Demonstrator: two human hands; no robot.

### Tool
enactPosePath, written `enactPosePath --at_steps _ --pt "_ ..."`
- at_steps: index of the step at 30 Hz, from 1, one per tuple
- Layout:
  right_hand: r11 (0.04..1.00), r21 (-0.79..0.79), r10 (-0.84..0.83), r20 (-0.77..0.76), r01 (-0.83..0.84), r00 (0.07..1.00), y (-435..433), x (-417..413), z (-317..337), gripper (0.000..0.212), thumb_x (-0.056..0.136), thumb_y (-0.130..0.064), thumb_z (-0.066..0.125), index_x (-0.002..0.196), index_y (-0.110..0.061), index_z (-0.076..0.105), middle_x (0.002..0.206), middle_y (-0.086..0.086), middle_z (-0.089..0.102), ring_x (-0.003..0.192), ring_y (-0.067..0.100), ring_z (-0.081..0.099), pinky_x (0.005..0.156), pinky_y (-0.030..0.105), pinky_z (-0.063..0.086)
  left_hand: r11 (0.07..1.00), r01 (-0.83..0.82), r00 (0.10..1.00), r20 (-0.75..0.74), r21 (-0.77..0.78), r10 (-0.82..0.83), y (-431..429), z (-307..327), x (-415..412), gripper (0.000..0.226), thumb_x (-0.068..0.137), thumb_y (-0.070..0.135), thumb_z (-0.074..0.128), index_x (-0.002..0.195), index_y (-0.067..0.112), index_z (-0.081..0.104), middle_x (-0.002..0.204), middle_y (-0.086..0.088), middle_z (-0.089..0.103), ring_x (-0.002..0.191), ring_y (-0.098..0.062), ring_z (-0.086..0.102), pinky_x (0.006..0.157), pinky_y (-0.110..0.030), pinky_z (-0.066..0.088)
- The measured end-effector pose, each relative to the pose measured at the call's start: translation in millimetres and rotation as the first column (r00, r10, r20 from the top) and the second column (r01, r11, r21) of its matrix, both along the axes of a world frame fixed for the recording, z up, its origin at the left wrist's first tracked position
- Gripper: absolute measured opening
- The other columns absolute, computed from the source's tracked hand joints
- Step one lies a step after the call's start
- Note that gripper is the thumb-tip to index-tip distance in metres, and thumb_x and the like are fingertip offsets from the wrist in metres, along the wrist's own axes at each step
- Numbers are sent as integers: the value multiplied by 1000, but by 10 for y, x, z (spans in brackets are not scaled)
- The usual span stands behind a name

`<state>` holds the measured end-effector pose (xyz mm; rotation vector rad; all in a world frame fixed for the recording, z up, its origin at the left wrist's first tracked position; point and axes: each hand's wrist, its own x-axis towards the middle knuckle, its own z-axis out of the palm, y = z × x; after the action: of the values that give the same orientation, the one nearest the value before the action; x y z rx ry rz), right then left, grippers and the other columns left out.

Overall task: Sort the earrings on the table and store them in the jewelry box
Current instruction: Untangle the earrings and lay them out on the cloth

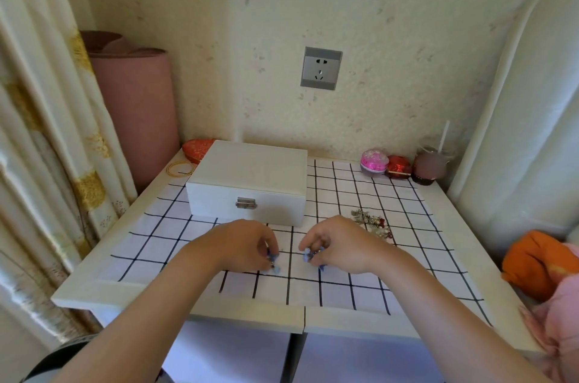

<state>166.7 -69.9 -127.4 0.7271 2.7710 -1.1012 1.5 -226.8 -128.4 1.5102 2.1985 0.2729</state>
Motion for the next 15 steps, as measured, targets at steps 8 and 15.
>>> enactPosePath --at_steps 8,15 --pt "973 130 190 3 -188 982 -202 -116 -80 45 93 2 52 119 -29 72 98 -17 70 93 2 61 85 20 49 998 -32 999 -28 50 33 16 4 -16 19 87 40 66 106 41 66 102 21 63 85 0 55 84 -26 49" --pt "940 338 -2 -116 41 993 -58 -42 -137 30 94 -19 63 123 -29 64 119 -10 61 100 6 56 78 18 43 999 16 1000 -21 44 -15 30 -59 -78 22 81 39 75 101 36 70 97 15 64 87 -6 60 80 -24 52"
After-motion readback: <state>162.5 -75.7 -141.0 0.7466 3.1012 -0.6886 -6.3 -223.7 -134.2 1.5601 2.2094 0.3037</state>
